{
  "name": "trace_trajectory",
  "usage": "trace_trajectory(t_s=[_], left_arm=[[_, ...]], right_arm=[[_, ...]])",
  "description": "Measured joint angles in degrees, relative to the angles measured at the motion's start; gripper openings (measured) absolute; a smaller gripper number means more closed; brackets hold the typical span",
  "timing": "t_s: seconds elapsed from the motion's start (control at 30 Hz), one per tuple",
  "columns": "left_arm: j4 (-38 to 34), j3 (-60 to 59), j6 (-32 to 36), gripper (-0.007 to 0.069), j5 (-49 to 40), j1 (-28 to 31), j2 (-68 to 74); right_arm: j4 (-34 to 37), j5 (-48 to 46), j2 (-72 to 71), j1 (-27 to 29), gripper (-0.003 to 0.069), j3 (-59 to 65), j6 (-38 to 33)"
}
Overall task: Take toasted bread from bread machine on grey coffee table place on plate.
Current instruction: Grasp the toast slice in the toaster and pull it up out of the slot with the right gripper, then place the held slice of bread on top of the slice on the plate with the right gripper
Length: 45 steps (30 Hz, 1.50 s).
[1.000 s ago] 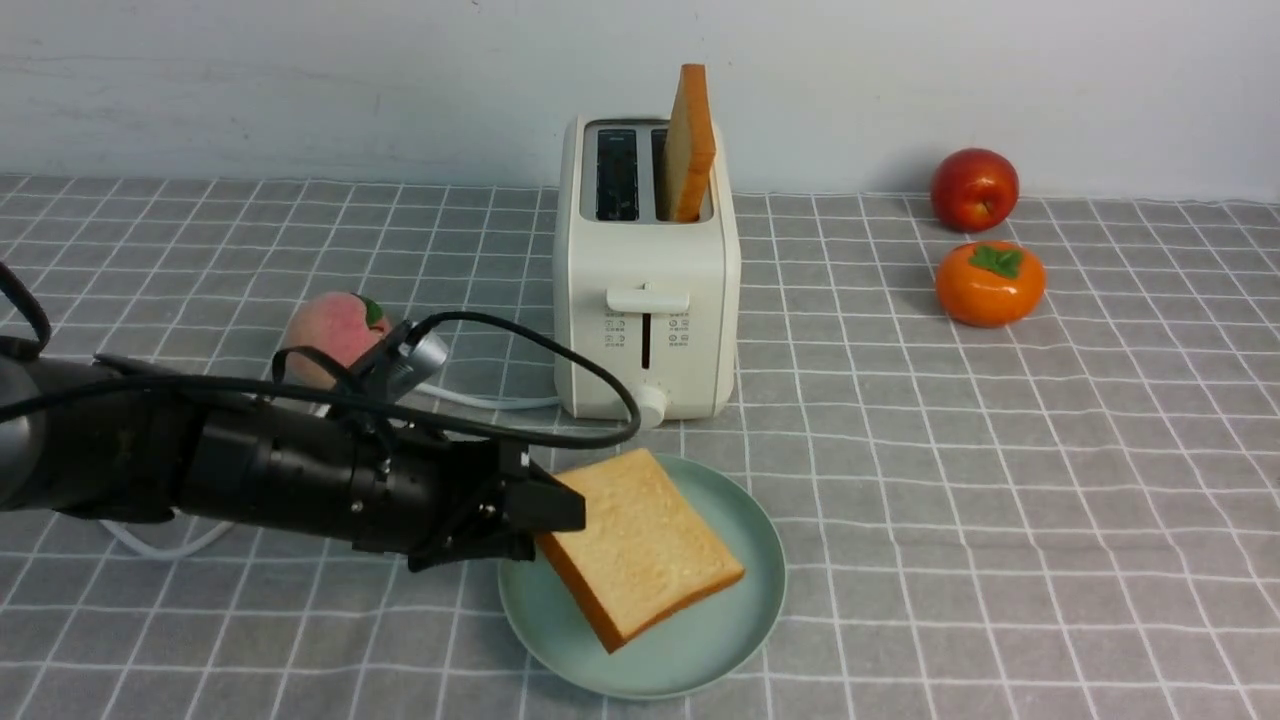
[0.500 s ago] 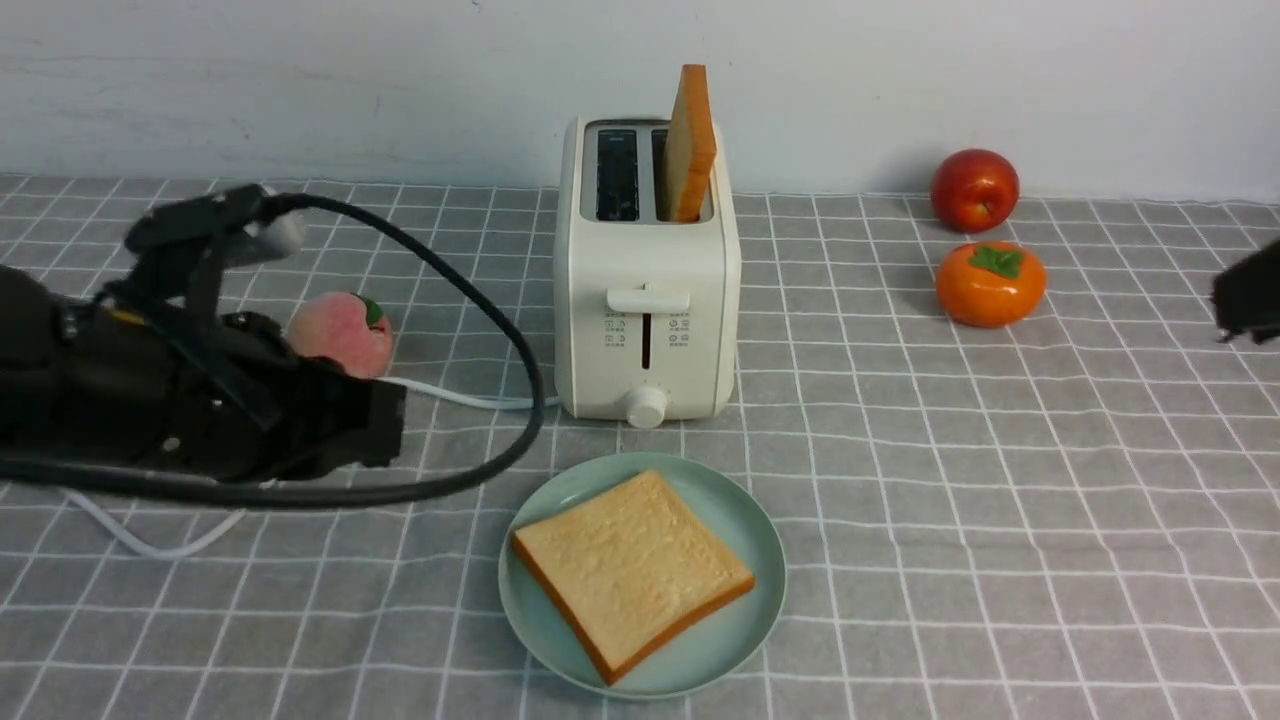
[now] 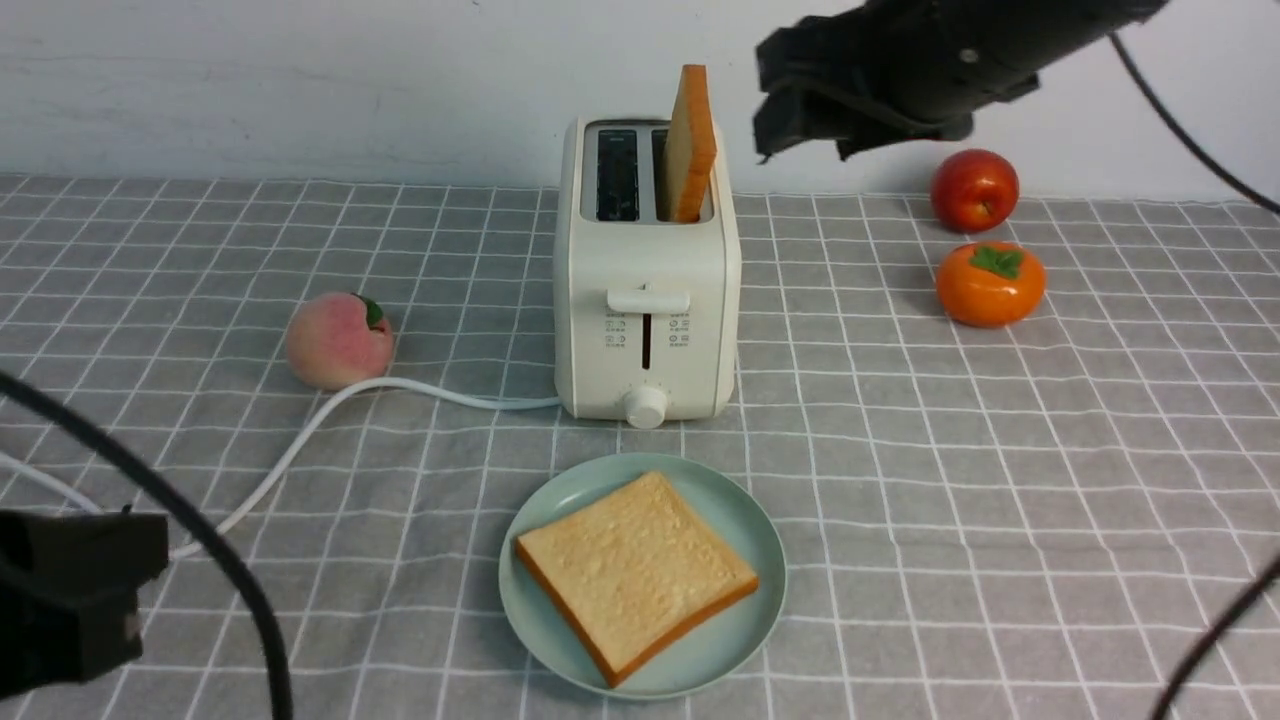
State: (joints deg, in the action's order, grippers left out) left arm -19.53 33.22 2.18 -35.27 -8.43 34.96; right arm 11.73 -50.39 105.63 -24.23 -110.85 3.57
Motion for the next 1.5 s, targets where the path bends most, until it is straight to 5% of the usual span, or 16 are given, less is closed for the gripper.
trace_trajectory(t_s=[0.1, 0.3, 0.37, 0.43, 0.53, 0.6, 0.9, 1.0, 1.27, 1.5], left_arm=[[0.8, -2.0, -1.3, -0.0014, -2.5, 0.0, -3.8], [2.7, -2.5, -3.2, -0.0014, -6.1, 0.0, -6.9], [3.7, -2.5, -4.5, -0.0014, -7.3, 0.0, -7.0], [4.2, -2.5, -5.3, -0.0014, -8.8, 0.0, -7.0], [4.6, -2.5, -5.6, -0.0014, -9.9, 0.0, -7.0], [4.6, -2.5, -5.7, -0.0014, -10.1, 0.0, -7.0], [4.6, -2.5, -5.7, -0.0014, -9.8, 0.0, -7.0], [4.8, -2.5, -5.7, -0.0014, -9.4, 0.0, -7.0], [4.9, -2.5, -5.7, -0.0014, -9.6, 0.0, -7.0], [5.0, -2.5, -5.7, -0.0014, -10.2, 0.0, -7.0]], right_arm=[[-0.4, 3.1, 8.1, 0.0, 0.0617, -6.8, 0.3], [-0.7, 9.5, 17.5, 0.0, 0.0633, -14.2, 0.4], [-1.5, 11.7, 20.3, 0.0, 0.0601, -15.7, 0.4], [-3.0, 12.5, 22.3, 0.0, 0.0494, -16.7, 0.6], [-5.1, 10.7, 22.7, 0.0, 0.0185, -17.6, 2.1], [-5.5, 8.2, 21.5, -0.1, 0.0080, -18.4, 2.8], [-6.0, -12.1, 0.6, 0.0, 0.0095, -22.7, 0.4], [-2.0, -20.0, -6.0, 1.1, 0.0095, -21.7, -2.9], [24.3, -21.4, -14.1, 2.9, 0.0095, 13.2, -15.4], [41.0, -4.7, -9.0, 0.5, 0.0095, 35.6, -30.6]])
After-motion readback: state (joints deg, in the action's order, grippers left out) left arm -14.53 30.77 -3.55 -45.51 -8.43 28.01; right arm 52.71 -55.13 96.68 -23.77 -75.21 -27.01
